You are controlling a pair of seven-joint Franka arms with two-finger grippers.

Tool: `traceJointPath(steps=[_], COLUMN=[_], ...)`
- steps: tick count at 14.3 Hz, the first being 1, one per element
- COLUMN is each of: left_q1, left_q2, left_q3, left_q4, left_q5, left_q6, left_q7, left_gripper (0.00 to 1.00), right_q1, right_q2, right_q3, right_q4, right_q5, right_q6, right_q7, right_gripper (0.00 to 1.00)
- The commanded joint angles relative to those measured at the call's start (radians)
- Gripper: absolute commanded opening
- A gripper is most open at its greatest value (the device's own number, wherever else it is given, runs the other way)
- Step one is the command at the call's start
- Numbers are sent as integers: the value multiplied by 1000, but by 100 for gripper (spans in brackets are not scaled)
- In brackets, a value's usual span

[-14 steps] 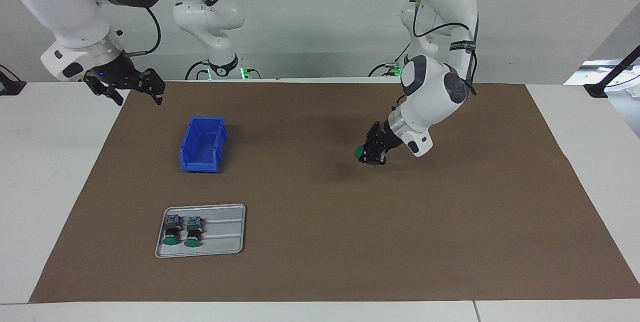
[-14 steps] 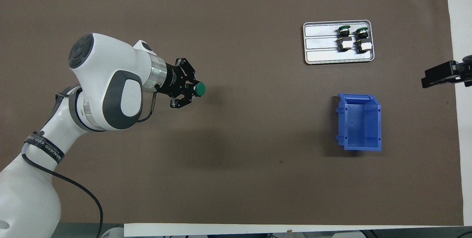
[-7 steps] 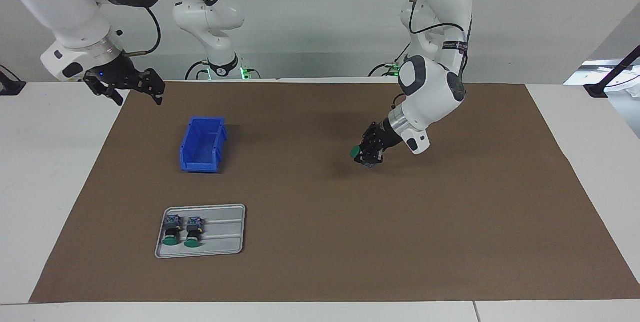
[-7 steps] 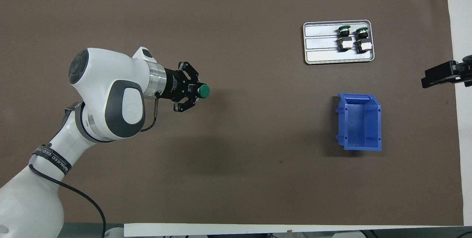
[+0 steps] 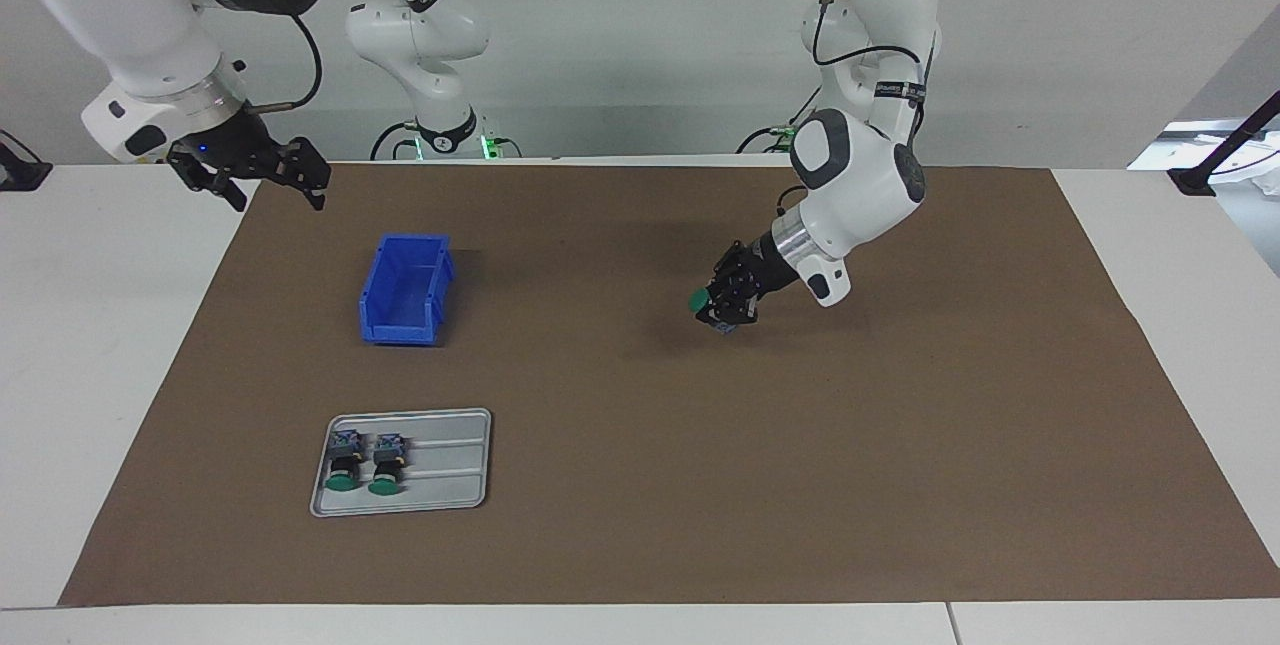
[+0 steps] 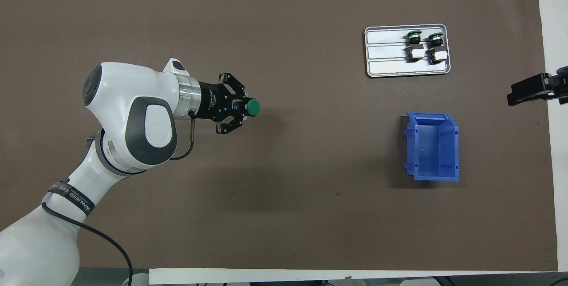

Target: Place and press button with both arms

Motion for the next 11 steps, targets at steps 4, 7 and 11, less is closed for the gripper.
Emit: traceJointPath(steps=[4,7,11], left_q1=[59,81,131], left_q2=[19,31,51], left_q3=[0,0,0], left_q4=[-42,-69,-97], left_q5=[-259,-283,-474], left_q6=[-70,-118,-181], left_q7=[216,354,457], left_gripper=[0,0,0], right_q1=[-3,-3,-3], right_q2=[-21,-21,-21], right_q3=[0,0,1], right_q4=[-24,-24,-24], right_q5=[5,5,5], right_q6=[0,0,0], right_q7=[-16,-16,-16], right_gripper=[99,99,99])
